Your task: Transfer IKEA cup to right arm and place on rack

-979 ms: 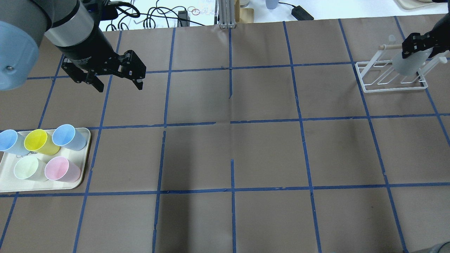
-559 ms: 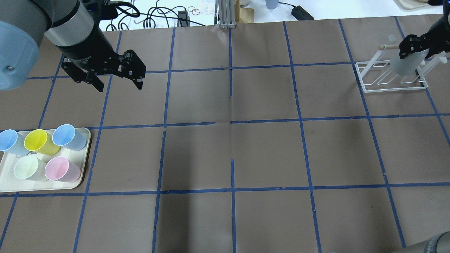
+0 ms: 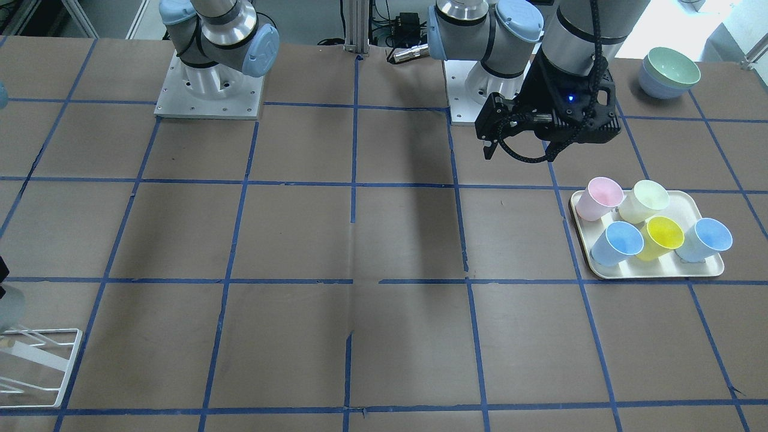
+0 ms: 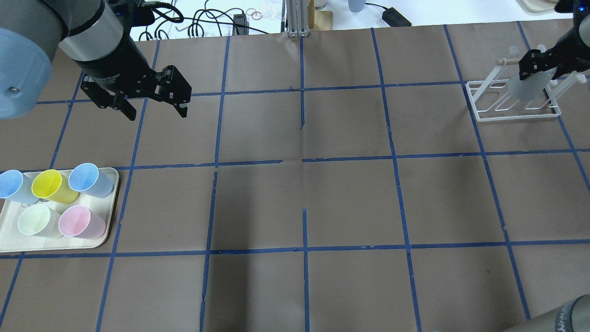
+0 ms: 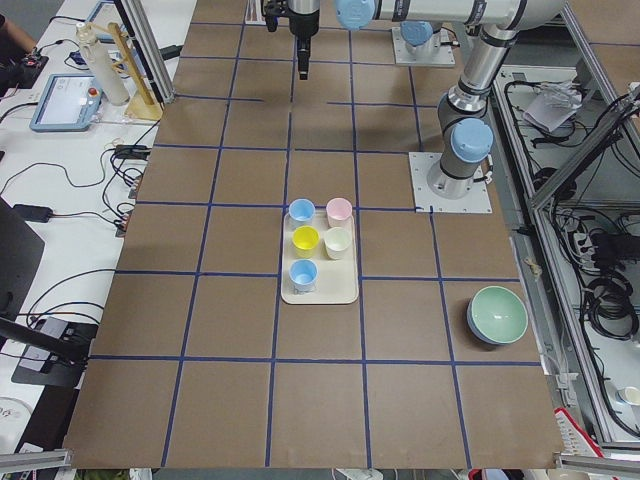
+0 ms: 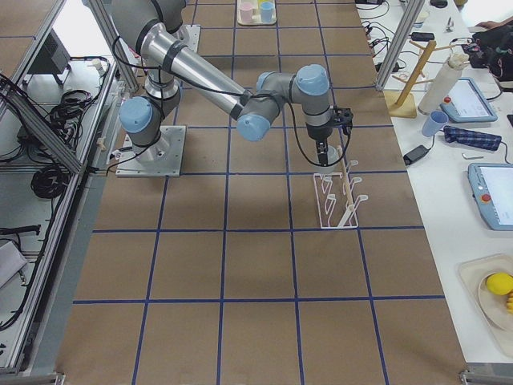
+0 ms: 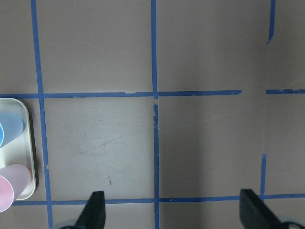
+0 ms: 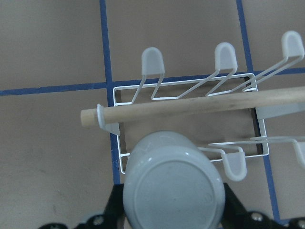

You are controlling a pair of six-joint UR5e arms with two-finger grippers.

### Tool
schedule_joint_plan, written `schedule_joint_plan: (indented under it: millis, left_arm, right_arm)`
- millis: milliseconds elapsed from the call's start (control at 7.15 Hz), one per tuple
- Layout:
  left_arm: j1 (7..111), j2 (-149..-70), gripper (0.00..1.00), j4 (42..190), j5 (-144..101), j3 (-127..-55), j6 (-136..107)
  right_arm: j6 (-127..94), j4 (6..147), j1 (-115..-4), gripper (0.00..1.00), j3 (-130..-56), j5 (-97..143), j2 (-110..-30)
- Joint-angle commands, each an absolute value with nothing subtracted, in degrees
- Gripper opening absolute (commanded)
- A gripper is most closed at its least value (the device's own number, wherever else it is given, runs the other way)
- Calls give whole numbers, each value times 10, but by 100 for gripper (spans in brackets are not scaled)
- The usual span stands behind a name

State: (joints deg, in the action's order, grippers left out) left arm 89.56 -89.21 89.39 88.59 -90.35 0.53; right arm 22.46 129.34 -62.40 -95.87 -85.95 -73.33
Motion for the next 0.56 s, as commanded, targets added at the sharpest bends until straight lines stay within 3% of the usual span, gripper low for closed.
schedule_joint_plan:
  millis: [0, 420]
  left_arm:
    - [896, -892, 100, 893, 886, -904, 5]
    - [896, -892, 100, 893, 886, -904, 5]
  right_arm:
    - [224, 1289, -624, 0, -963, -860, -729]
    - [224, 1289, -623, 0, -963, -860, -715]
